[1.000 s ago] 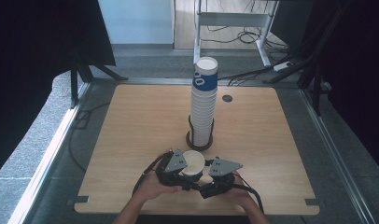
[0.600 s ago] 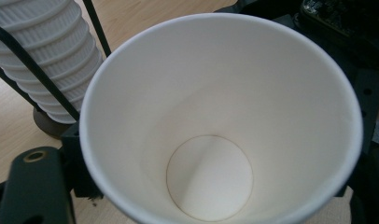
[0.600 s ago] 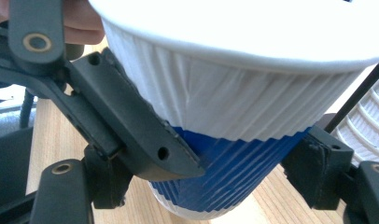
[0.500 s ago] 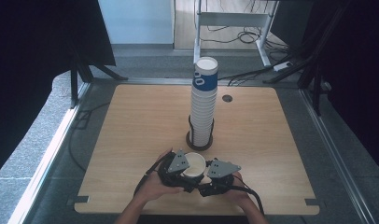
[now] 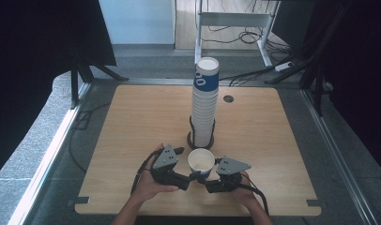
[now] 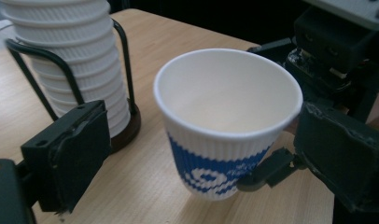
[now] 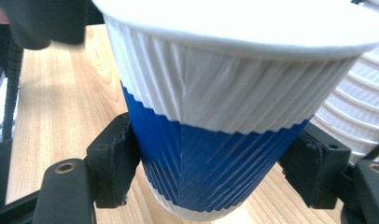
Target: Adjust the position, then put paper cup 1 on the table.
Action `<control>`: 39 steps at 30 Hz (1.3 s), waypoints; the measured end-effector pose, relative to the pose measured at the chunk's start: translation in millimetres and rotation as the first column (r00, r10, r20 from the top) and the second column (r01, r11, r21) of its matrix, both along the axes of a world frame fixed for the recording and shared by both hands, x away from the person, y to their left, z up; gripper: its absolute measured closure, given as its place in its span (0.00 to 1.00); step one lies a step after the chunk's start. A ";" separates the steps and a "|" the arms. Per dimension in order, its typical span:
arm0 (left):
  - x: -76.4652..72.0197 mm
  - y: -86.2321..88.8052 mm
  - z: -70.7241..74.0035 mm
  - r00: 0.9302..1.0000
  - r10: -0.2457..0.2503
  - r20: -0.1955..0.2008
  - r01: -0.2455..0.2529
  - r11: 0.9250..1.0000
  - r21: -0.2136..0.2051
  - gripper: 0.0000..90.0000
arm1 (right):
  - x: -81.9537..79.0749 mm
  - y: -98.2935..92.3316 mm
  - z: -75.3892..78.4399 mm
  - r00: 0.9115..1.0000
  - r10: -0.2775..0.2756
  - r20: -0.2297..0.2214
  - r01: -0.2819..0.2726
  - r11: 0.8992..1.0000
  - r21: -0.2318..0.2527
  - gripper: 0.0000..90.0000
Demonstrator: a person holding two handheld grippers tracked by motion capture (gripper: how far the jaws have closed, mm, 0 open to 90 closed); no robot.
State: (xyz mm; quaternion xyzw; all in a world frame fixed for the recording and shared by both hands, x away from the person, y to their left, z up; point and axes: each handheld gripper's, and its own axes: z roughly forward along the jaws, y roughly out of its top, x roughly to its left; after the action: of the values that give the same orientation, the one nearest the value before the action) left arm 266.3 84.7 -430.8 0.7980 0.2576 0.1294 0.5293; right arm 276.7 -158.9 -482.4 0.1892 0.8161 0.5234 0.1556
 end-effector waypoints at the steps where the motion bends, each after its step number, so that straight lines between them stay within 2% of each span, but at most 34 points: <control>1: 0.1 2.6 0.8 1.000 0.004 0.002 -0.004 1.000 -0.010 0.05 | 0.4 -1.2 0.0 1.000 -0.004 0.002 0.004 1.000 0.000 0.29; 7: 1.9 15.5 2.0 0.999 0.046 -0.007 -0.046 0.998 -0.037 0.06 | 1.8 -8.2 2.6 0.999 -0.034 0.009 0.034 0.999 0.014 0.29; 10: 2.5 17.8 -1.3 0.998 0.057 -0.011 -0.057 0.998 -0.026 0.07 | 2.2 -10.5 3.8 0.999 -0.043 0.012 0.043 0.999 0.020 0.29; 14: 2.1 16.7 -7.6 0.997 0.072 -0.012 -0.072 0.997 0.014 0.06 | 3.3 -15.6 6.1 0.998 -0.060 0.020 0.060 0.998 0.028 0.29; 25: 5.3 21.1 -13.3 0.993 0.109 -0.035 -0.108 0.994 0.034 0.07 | 11.6 -39.1 10.7 0.988 -0.149 0.026 0.148 0.988 0.047 0.29; 33: 6.3 23.6 -16.7 0.990 0.131 -0.045 -0.129 0.990 0.055 0.08 | 20.6 -57.4 10.6 0.973 -0.230 0.027 0.229 0.973 0.040 0.29; 39: 6.8 23.5 -18.0 0.990 0.131 -0.046 -0.128 0.990 0.061 0.08 | 28.8 -74.9 9.7 0.952 -0.305 0.018 0.304 0.952 0.036 0.29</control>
State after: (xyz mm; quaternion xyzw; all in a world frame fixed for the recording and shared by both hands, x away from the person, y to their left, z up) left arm 273.1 108.2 -448.8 0.7976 0.3180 0.1512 0.4898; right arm 305.4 -233.7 -472.8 0.3093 0.7667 0.5085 0.2407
